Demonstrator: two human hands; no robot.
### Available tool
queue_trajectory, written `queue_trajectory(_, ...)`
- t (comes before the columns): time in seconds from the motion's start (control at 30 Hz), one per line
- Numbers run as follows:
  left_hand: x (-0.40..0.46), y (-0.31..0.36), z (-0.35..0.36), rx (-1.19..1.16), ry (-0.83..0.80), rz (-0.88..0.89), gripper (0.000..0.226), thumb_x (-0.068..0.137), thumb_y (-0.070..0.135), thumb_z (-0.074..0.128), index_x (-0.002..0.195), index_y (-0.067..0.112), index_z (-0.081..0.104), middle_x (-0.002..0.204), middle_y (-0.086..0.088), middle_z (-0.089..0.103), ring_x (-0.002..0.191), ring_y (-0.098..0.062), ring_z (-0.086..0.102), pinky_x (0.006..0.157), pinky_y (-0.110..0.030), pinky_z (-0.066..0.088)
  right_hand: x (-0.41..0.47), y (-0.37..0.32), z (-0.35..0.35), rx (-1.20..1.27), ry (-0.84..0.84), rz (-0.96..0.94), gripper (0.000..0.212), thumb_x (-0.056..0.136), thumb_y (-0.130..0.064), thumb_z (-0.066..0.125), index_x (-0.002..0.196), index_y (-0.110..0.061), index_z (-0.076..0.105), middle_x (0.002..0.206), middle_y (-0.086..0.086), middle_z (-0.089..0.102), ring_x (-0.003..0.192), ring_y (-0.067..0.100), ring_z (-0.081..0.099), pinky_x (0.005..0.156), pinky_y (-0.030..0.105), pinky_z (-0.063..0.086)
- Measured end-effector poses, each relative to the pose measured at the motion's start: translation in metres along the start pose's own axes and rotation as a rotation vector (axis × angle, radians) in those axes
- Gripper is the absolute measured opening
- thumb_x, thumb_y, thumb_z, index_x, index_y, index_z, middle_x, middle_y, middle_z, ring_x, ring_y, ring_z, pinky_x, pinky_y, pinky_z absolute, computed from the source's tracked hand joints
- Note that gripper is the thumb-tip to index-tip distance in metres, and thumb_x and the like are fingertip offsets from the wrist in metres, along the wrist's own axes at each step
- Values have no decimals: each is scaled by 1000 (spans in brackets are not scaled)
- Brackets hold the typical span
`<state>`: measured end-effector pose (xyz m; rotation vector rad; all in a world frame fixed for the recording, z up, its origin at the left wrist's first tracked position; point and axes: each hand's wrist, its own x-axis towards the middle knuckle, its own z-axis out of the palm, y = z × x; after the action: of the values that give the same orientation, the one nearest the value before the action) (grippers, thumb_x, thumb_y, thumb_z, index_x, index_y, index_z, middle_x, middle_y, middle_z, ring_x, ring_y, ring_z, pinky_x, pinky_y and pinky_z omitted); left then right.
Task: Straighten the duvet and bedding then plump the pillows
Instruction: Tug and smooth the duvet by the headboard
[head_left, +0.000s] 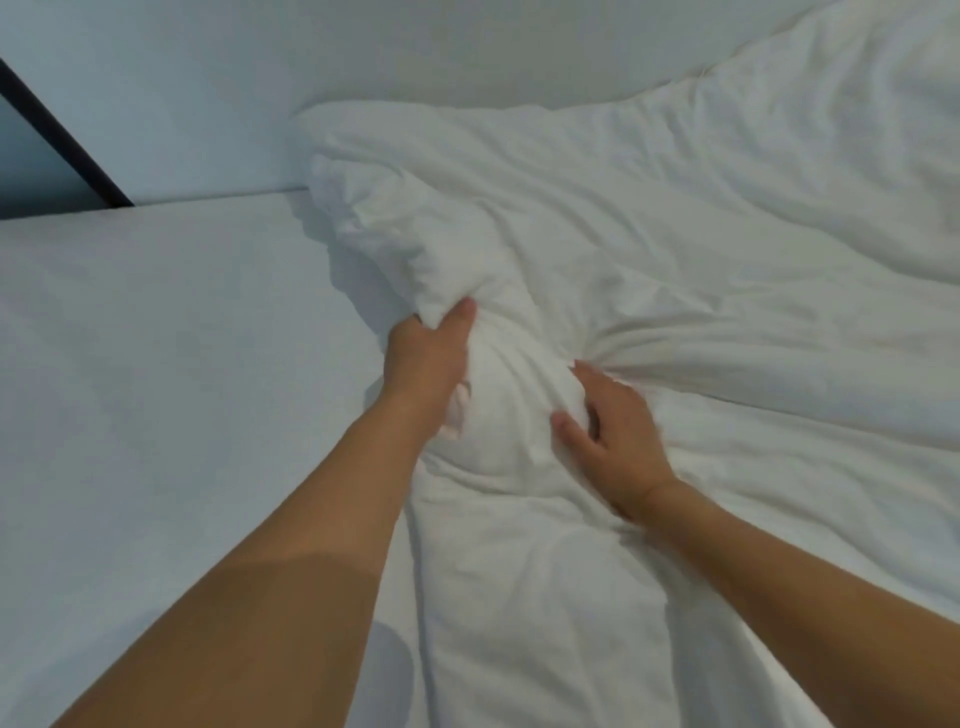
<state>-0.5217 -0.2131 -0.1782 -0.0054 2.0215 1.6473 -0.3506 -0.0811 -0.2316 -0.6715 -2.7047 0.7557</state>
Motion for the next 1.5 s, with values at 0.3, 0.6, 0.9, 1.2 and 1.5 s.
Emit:
queue_trajectory(0.3,24,-38,-60,1406,-318,-382,47,88,43,49,128,20,60,133,-7,57,118,-29,56,94,-37,44,121,31,-9,-538,-469,252,83,84,-82,9,151,-40,-15,162,3,-20,149,29,-14,112,66,-7)
queue_trajectory(0.6,122,120,60,1164,234,560,55,93,58,30,134,26,44,129,-14,51,121,-36,44,94,-53,36,140,94,60,-614,-168,148,74,84,-75,-9,141,-38,-39,154,7,-37,145,32,-26,109,66,-17)
queue_trajectory(0.9,231,51,120,1249,164,374,64,92,68,7,149,48,-13,160,9,-21,147,-31,-18,104,-76,-5,145,99,67,-465,-86,30,75,94,-70,6,157,-27,6,163,13,-1,150,35,-3,114,65,1)
queue_trajectory(1.2,266,111,239,1613,-159,583,57,101,42,24,155,31,8,163,6,-7,149,-33,-9,116,-61,0,136,108,59,-280,42,-70,73,90,-58,35,155,-30,19,164,9,5,151,30,-1,117,59,1)
queue_trajectory(1.5,128,61,147,714,79,915,34,99,7,37,127,15,54,134,0,50,121,-11,47,97,-22,36,145,118,55,-65,145,-75,70,93,-49,29,153,-13,29,162,8,19,151,24,9,119,56,5)
